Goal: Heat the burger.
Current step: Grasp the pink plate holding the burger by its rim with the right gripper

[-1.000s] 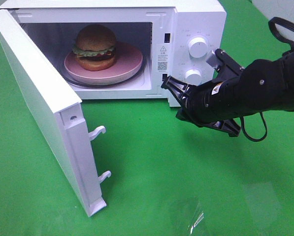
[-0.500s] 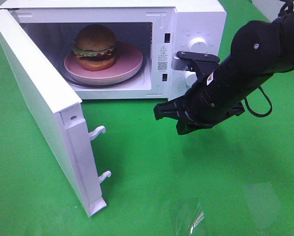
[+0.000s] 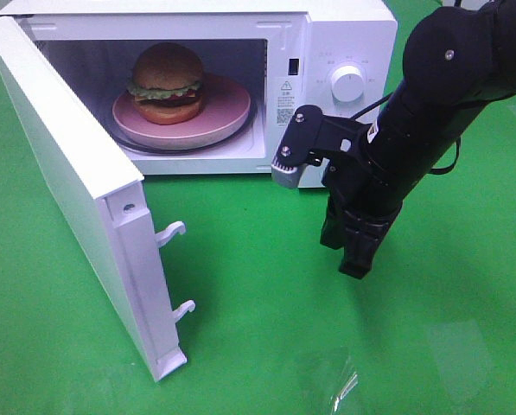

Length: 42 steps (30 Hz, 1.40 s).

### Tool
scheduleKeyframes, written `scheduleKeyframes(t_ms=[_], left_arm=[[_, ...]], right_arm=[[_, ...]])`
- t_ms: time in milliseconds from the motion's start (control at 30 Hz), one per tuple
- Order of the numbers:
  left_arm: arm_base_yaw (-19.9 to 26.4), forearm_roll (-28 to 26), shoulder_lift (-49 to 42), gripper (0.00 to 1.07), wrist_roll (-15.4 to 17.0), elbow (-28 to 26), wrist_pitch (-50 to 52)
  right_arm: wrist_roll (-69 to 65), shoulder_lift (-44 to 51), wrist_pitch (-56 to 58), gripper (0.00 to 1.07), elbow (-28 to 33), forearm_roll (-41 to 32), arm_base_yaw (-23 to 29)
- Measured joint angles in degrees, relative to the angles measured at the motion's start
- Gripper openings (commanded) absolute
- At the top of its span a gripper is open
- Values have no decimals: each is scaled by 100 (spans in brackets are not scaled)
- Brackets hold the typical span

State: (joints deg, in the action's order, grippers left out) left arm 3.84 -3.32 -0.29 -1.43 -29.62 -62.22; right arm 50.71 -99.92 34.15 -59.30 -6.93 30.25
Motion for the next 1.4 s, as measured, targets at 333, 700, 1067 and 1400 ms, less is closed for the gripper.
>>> scheduleKeyframes(t_ms=[333,700,1067,1400], left_arm=[[0,0,0,98,0,0,0],[0,0,0,98,0,0,0],[0,0,0,98,0,0,0],[0,0,0,98,0,0,0]], right_arm=[[1788,0,-46,30,-269,1261,0],[1793,11,-791,92,-453,1736,6],[1793,63,-1364,95,-630,2034,229],[1759,-418,-1662,94,-1295,2068,338]])
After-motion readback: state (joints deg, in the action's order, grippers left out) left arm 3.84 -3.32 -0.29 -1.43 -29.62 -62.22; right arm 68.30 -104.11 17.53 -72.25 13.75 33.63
